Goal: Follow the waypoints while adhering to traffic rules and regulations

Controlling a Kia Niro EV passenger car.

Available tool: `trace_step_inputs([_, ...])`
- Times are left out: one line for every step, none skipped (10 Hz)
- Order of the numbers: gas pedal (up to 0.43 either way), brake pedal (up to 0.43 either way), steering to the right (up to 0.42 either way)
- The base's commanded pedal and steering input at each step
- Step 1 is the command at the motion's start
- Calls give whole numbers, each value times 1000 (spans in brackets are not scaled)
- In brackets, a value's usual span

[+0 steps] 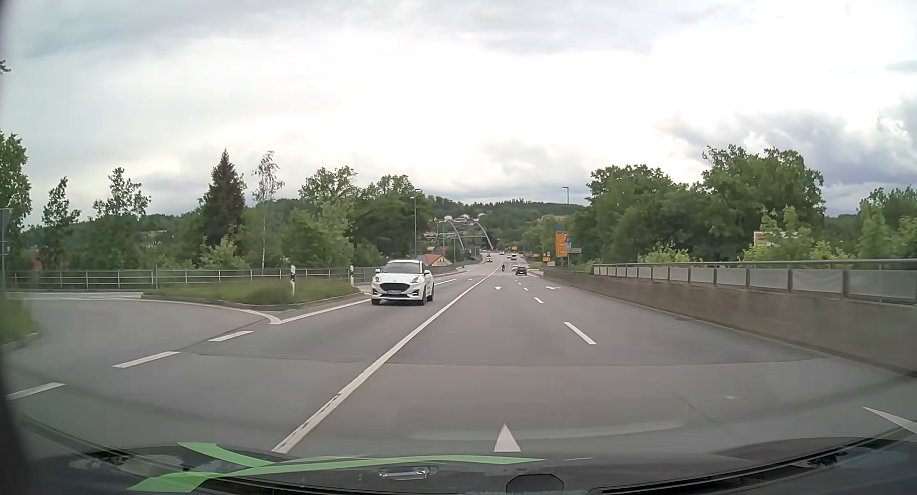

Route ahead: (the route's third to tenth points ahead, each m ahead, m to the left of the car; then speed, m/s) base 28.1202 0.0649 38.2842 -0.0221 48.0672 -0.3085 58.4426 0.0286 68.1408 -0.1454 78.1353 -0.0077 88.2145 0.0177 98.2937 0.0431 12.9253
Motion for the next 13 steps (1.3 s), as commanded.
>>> trace_step_inputs([28,0,3])
trace_step_inputs([28,0,3])
trace_step_inputs([28,0,3])
trace_step_inputs([28,0,3])
trace_step_inputs([28,0,3])
trace_step_inputs([28,0,3])
trace_step_inputs([28,0,4])
trace_step_inputs([28,0,4])
trace_step_inputs([28,0,4])
trace_step_inputs([28,0,4])
trace_step_inputs([28,0,4])
trace_step_inputs([28,0,4])
trace_step_inputs([28,0,4])
